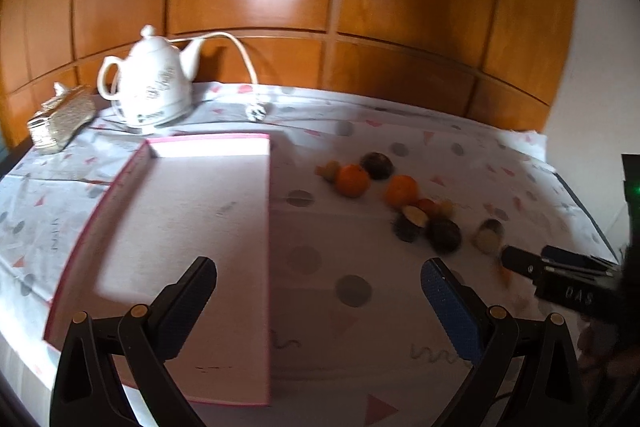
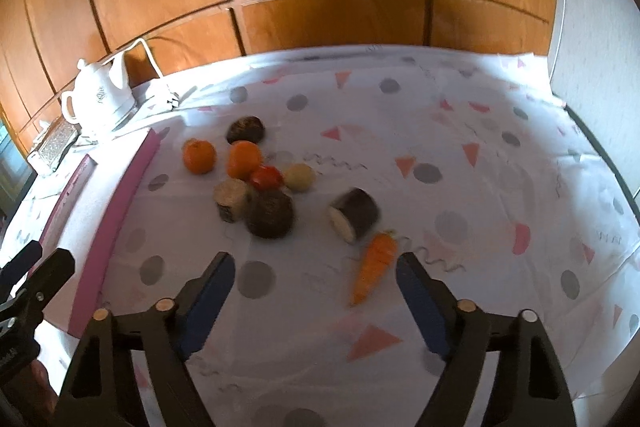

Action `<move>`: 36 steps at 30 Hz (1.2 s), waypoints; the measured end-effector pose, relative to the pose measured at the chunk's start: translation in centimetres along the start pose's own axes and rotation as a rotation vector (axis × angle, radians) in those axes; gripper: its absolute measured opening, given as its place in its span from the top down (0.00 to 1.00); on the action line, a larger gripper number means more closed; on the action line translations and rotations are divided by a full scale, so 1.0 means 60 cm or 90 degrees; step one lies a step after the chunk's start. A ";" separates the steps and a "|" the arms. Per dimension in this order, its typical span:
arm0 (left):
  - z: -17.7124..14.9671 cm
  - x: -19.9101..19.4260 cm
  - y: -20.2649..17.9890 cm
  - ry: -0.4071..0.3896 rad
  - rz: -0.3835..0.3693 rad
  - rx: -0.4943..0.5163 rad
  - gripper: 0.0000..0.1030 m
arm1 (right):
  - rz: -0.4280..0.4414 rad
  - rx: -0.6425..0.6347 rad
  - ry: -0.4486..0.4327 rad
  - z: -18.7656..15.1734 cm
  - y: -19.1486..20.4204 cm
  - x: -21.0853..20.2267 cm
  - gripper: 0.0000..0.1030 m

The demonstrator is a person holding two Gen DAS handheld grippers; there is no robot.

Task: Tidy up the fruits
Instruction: 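Move the right gripper down to the orange carrot and close on it, then grasp the pale-faced cut yam piece with the left gripper while the right holds the carrot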

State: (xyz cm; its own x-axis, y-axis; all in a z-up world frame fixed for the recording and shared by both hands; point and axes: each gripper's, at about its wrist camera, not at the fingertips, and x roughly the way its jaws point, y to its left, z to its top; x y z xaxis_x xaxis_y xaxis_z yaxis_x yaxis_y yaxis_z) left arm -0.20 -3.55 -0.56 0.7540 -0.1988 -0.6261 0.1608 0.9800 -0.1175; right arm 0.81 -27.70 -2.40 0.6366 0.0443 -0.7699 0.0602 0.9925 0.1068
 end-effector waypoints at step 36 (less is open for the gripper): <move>0.026 0.152 -0.084 0.152 -0.097 0.036 0.38 | 0.008 -0.005 0.029 -0.012 -0.073 0.084 0.76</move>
State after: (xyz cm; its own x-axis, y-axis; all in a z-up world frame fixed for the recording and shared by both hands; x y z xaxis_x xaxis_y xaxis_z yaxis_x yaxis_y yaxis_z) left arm 6.87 -10.30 -4.50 0.5479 -0.3293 -0.7690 0.3012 0.9353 -0.1859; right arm 3.22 -31.73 -7.17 0.6013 0.0613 -0.7967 0.0465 0.9927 0.1115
